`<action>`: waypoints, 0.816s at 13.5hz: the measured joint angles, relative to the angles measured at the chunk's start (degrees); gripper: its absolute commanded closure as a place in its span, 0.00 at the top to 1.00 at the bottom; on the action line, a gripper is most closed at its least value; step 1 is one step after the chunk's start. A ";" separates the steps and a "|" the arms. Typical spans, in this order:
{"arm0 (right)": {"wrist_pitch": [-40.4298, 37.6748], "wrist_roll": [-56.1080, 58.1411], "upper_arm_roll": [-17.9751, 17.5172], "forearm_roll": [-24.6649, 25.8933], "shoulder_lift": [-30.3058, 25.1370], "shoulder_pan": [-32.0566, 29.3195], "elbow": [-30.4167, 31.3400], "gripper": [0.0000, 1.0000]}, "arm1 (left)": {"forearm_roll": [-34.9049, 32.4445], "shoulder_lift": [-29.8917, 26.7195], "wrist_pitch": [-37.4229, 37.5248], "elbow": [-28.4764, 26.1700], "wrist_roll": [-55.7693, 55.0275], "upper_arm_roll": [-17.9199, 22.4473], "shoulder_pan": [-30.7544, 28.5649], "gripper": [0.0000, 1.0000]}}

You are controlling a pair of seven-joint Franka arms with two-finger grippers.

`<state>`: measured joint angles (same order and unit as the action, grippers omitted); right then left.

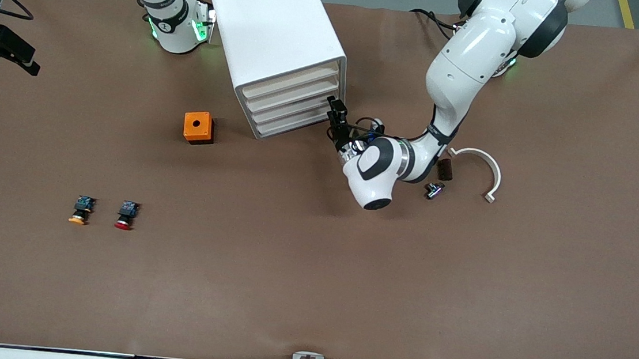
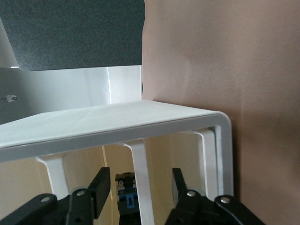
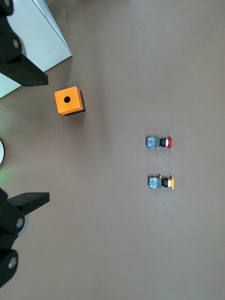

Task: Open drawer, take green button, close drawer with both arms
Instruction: 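Grasp the drawer handle with the left gripper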

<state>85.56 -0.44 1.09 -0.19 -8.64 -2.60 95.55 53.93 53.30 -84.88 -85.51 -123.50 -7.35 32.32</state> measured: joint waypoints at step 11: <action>0.23 0.00 -0.04 0.00 0.00 0.00 -0.06 1.00 | 0.09 0.88 1.62 0.24 -0.04 0.08 3.55 0.15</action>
<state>85.79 -0.43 1.05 -0.19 -8.64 -2.60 95.49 54.02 54.18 -83.26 -85.27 -123.54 -7.27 35.87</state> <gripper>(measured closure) 0.000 0.802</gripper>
